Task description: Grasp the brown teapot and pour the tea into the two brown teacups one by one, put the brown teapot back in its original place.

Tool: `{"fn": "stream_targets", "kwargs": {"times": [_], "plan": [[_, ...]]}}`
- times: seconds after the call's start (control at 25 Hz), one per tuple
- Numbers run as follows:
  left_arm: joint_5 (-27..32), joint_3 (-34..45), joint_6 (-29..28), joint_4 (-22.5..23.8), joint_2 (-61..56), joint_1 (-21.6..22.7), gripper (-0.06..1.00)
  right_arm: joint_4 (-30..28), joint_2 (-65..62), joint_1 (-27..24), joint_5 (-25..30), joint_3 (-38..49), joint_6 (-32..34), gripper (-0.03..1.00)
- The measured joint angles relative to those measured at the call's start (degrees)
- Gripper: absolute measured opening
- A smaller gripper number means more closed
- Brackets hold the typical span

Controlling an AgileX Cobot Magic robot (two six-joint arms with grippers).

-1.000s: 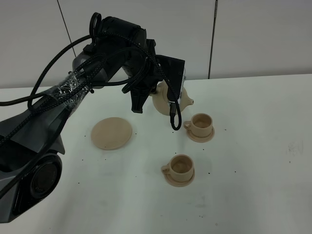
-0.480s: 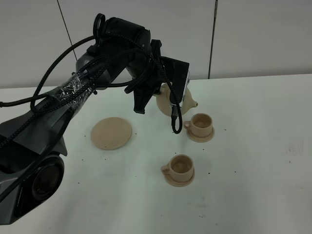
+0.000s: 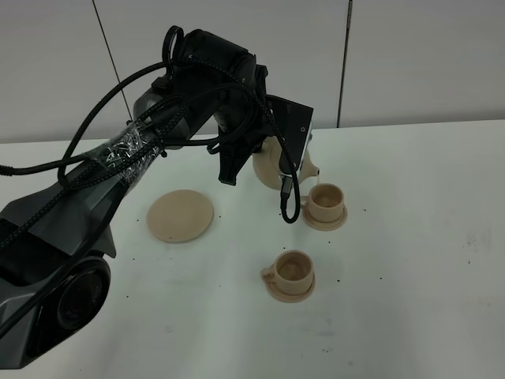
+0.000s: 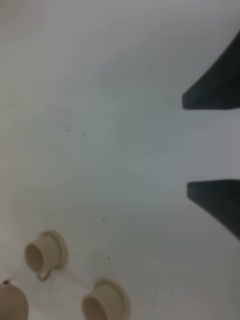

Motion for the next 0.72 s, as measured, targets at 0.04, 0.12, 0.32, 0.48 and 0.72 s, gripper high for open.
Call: {"fn": "stream_targets", "kwargs": {"times": [0.04, 0.12, 0.32, 0.48, 0.72], "plan": [[0.1, 0.0, -0.1, 0.4, 0.0, -0.2, 0.17, 0.0, 0.0, 0.0, 0.0, 0.0, 0.0, 0.32], [0.1, 0.0, -0.2, 1.3, 0.0, -0.4, 0.17, 0.0, 0.0, 0.0, 0.0, 0.0, 0.0, 0.32], [0.3, 0.0, -0.3, 1.8, 0.0, -0.6, 0.17, 0.0, 0.0, 0.0, 0.0, 0.0, 0.0, 0.32], [0.6, 0.5, -0.4, 2.9, 0.0, -0.7, 0.17, 0.0, 0.0, 0.0, 0.0, 0.0, 0.0, 0.32], [0.4, 1.7, -0.7, 4.5, 0.0, -0.7, 0.17, 0.0, 0.0, 0.0, 0.0, 0.0, 0.0, 0.32]]}}
